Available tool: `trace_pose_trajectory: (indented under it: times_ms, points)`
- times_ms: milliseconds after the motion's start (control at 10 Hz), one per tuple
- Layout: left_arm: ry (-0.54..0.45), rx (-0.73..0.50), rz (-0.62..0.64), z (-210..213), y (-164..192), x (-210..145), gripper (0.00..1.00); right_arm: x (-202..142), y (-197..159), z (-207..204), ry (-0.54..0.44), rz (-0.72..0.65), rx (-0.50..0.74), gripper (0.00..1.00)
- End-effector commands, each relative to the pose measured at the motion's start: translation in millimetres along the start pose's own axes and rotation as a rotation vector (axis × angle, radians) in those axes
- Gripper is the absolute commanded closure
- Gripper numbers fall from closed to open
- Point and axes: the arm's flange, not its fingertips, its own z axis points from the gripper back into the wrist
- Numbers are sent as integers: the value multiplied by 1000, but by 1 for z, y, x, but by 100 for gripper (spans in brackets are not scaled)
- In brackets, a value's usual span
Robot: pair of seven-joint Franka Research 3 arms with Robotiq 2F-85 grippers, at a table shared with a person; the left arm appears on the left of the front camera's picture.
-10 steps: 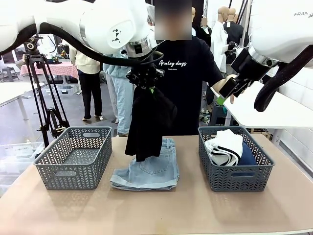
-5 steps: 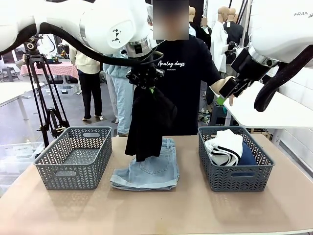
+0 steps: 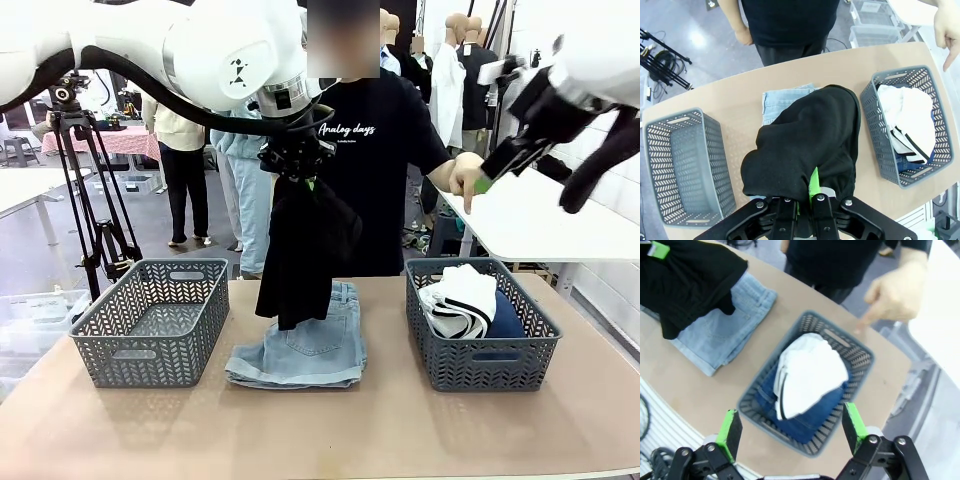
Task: Sort the tops and bottoms.
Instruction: Sort the clothes according to human instructions.
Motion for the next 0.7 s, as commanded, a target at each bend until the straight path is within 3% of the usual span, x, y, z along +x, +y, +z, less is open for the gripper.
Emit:
trace_pose_trajectory:
  times_ms: [0,400,600]
  points:
    - [-2,5,3,5,2,2,100,-32,-16,12,6,-39,-36,0]
    - [-2,5,3,5,2,2,100,-51,-42,15,-37,-165,16,0]
    - [-37,-53,-26,9,-19,6,100,-47,-38,29,-23,-106,-34,0]
